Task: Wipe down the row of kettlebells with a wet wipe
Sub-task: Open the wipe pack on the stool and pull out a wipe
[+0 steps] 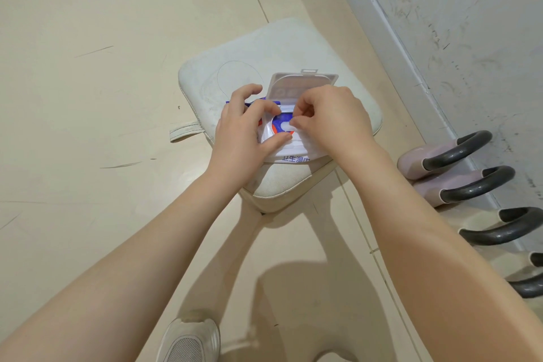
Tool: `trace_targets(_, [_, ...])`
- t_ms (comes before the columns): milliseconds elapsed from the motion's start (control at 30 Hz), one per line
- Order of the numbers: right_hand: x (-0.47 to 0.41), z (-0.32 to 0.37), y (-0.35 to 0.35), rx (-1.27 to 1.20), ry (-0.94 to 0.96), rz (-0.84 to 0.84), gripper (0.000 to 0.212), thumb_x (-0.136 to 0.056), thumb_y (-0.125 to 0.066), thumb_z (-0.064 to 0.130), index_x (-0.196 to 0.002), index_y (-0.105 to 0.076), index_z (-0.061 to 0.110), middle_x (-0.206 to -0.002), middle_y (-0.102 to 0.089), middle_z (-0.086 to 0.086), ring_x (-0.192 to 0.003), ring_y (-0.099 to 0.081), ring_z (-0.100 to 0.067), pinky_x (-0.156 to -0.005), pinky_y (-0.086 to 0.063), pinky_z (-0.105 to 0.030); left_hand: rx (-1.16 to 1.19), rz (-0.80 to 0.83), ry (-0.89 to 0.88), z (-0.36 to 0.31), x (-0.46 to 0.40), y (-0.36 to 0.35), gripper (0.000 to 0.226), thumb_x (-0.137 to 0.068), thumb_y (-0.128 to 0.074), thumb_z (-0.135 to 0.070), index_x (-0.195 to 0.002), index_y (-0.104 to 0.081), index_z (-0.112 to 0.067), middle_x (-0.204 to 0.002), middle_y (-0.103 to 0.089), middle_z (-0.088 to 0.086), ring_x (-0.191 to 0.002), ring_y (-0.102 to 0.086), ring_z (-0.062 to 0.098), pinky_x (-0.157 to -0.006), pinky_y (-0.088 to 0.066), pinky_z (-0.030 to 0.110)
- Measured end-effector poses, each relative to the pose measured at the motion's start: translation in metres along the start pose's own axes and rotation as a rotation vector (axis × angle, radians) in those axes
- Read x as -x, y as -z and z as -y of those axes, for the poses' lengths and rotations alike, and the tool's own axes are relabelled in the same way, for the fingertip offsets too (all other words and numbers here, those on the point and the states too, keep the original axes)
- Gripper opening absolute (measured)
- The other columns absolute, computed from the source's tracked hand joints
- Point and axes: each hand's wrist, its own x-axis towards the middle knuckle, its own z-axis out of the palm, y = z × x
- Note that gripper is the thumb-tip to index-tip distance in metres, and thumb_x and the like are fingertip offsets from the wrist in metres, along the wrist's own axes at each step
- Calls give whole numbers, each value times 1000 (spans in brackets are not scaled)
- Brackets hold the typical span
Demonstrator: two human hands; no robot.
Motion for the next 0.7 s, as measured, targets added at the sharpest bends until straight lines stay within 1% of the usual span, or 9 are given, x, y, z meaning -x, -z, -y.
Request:
trace_targets(100, [2,6,2,154,21,30,14,-83,-56,15,-91,-66,20,-101,-63,-9,-96,-55,-30,-64,-35,-30,-13,-2,-14,0,0,0,41,-70,-67,-34,-102,-64,-9,-138,-41,9,-106,-50,29,-91,-43,46])
trace_targets(200, [6,16,3,374,76,45,20,-85,-48,4,-100,-62,10,-97,-56,-14,-83,-51,-33,-58,-32,-29,-32,1,-40,1,0,-1,42,-70,-60,-45,-100,-67,-17,-138,-44,8,-106,-49,32,-92,-42,46])
trace_targets(233, [7,19,3,425,97,66,20,-86,-46,2,-101,-60,7,-100,-56,-15,-84,-52,-34,-60,-33,-30,-48,4,-58,1,0,-2,41,-71,-56,-47,-99,-70,-21,-138,-45,6,-104,-49,33,-92,-41,46])
trace_targets(300, [9,24,4,494,140,107,21,-87,-45,0,-103,-57,4,-107,-57,-15,-94,-57,-34,-65,-34,-33,-72,14,-74,3,-1,-2,37,-73,-52,-49,-97,-72,-27,-140,-47,4,-103,-48,35,-91,-41,48])
trace_targets(367, [12,25,4,537,172,118,20,-87,-45,1,-104,-56,5,-109,-57,-14,-97,-59,-32,-64,-34,-33,-64,16,-63,4,-2,-3,39,-73,-52,-50,-98,-73,-28,-141,-46,3,-104,-47,35,-92,-40,47])
trace_targets(467, [16,21,0,534,175,107,21,-88,-45,3,-107,-53,3,-110,-55,-14,-97,-58,-32,-63,-34,-33,-58,16,-58,5,-2,-4,43,-73,-52,-51,-100,-72,-26,-141,-46,3,-105,-47,35,-93,-40,46])
trace_targets(567, [16,14,-5,465,186,94,21,-88,-44,5,-108,-49,2,-111,-54,-17,-95,-54,-31,-63,-32,-34,-60,13,-60,6,-2,-4,41,-72,-54,-50,-100,-72,-25,-141,-46,3,-106,-47,36,-93,-40,47])
trace_targets(633, [13,5,-7,399,236,100,17,-89,-42,7,-105,-47,4,-107,-52,-18,-88,-46,-27,-65,-30,-33,-57,9,-61,6,-2,-4,42,-72,-53,-50,-100,-72,-24,-141,-46,4,-106,-47,37,-93,-40,47])
trace_targets(700, [11,-6,-9,267,275,104,8,-91,-39,9,-96,-45,9,-97,-49,-16,-85,-41,-26,-68,-26,-29,-61,9,-63,6,-2,-3,44,-71,-52,-50,-100,-72,-23,-141,-47,5,-105,-47,37,-92,-41,48])
